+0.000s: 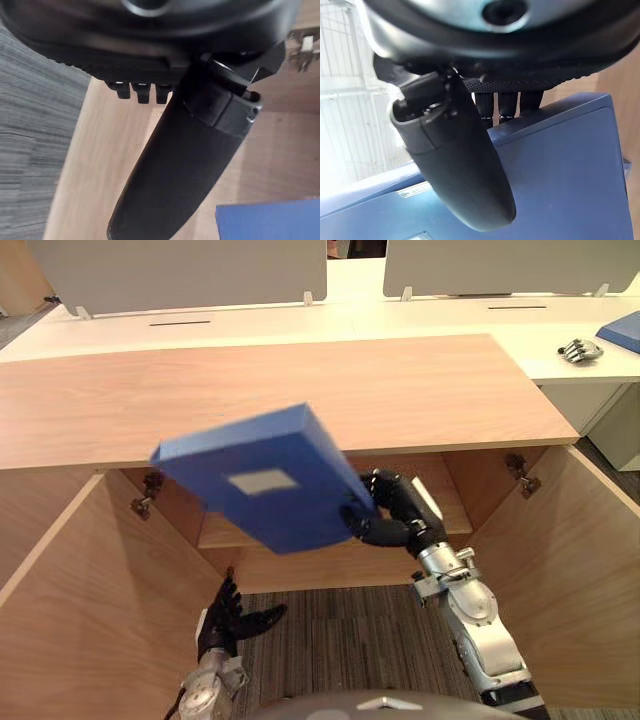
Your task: Walk over to the cabinet, pick up the folder, carry it to the office cabinet, place the folder inside the office cabinet, then close the office cabinet door
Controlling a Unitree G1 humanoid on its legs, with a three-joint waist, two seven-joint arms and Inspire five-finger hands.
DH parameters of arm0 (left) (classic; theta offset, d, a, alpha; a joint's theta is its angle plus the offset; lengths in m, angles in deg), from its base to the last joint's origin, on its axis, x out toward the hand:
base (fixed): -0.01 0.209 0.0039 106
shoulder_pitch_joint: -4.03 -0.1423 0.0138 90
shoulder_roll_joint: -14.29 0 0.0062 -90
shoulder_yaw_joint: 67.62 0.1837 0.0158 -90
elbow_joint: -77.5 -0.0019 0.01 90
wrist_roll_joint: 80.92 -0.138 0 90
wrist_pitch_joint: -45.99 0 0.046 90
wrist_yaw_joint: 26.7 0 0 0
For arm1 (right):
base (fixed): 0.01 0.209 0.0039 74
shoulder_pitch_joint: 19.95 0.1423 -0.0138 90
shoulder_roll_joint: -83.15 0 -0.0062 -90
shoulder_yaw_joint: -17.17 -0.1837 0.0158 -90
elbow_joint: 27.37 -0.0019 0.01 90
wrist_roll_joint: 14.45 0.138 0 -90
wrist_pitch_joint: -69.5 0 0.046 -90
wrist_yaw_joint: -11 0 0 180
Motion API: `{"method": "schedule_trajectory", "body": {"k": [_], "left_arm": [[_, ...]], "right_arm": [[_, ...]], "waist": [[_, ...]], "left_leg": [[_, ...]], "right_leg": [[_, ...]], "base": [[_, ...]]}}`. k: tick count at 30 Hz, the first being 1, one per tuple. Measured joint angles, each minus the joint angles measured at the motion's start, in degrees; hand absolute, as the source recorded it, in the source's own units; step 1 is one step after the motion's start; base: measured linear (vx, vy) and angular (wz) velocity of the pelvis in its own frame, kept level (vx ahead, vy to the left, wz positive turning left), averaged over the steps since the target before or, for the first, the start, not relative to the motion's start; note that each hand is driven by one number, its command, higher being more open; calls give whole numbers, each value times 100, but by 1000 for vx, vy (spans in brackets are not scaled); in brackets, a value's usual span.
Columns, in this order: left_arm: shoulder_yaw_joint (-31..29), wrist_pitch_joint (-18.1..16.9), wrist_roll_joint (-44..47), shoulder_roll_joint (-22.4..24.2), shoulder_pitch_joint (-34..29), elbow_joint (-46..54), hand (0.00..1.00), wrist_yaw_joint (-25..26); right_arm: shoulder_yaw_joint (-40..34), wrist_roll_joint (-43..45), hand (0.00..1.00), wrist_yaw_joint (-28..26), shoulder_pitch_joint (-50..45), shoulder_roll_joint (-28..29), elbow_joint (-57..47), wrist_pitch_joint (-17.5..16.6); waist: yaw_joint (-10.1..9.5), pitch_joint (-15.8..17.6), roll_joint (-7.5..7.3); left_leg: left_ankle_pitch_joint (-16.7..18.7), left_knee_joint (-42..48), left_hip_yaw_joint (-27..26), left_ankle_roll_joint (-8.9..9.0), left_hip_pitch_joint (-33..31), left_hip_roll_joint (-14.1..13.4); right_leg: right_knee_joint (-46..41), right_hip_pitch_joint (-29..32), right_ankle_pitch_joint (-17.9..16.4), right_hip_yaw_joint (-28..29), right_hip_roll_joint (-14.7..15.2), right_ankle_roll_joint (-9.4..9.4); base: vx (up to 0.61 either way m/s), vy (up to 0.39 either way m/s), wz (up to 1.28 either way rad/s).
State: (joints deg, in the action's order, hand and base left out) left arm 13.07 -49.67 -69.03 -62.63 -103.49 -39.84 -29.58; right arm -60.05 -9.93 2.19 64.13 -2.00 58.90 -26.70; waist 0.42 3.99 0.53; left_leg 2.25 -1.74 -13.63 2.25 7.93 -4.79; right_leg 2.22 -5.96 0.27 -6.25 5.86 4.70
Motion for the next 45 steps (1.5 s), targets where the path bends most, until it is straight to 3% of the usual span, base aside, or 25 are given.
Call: {"method": "schedule_trajectory", "body": {"k": [2, 5, 9, 13, 21, 29, 31, 37, 45], "left_arm": [[38, 4, -141, -101, 96, -271, 100, 12], [139, 4, -188, -234, 205, -390, 100, 43], [194, -2, -189, -403, 852, -622, 100, 168], [351, -57, -177, -473, 1555, -826, 100, 301], [371, -61, -49, -283, 1704, -413, 100, 524], [121, -128, 339, 177, 1924, 359, 100, 646], [107, -179, 404, 263, 2053, 429, 100, 661], [-66, -170, 632, 362, 2102, 737, 100, 789], [-33, -274, 791, 552, 1587, 2681, 100, 752]], "right_arm": [[207, -209, 0, -7, 3, -143, 330, 38], [440, -478, 0, -20, 96, -370, 538, 114], [555, -676, 0, -5, 828, -555, 636, 119], [633, -673, 0, 209, 1542, -717, 740, 118], [410, -564, 0, 573, 1652, -598, 233, 138], [-345, 1029, 0, 1236, 2158, 264, -622, 8], [-713, 1659, 0, 1444, 2341, 303, -621, -142], [-1019, 2378, 0, 1803, 2812, 418, -556, -203], [-1444, 3275, 0, 2170, 4040, 389, -306, -463]], "waist": [[0, 18, -10], [-6, 299, 33], [-7, 994, 95], [37, 1438, 148], [-33, 1899, 261], [-179, 2023, 291], [-283, 2081, 301], [-340, 2127, 323], [-558, 2235, 392]], "left_leg": [[0, -2, -29, 0, -42, -4], [28, 111, -149, -3, -170, -13], [264, 1094, -292, -108, -1224, -100], [599, 2217, -266, -179, -2363, -198], [927, 3479, -136, -149, -4007, -469], [1050, 4205, 28, -176, -5131, -709], [1110, 4392, 80, -177, -5424, -730], [1183, 4725, 219, -170, -6030, -769], [1266, 5148, 420, -158, -6552, -742]], "right_leg": [[-3, 81, 9, 28, -5, -6], [-146, 294, 24, 170, 3, -16], [-1097, 1460, -85, 455, 54, -32], [-2229, 2665, -391, 547, 145, -32], [-3352, 4253, -672, 524, 202, -95], [-3989, 5296, -769, 349, 166, -202], [-4180, 5568, -840, 331, 179, -216], [-4503, 6098, -927, 275, 194, -236], [-5055, 6556, -1158, 179, 300, -258]], "base": [[-39, 2, -7], [-41, 12, -20], [-143, 11, -28], [-202, 15, -4], [-170, -4, 4], [-59, -4, 3], [-40, 10, 9], [16, 16, 7], [7, 5, 11]]}}
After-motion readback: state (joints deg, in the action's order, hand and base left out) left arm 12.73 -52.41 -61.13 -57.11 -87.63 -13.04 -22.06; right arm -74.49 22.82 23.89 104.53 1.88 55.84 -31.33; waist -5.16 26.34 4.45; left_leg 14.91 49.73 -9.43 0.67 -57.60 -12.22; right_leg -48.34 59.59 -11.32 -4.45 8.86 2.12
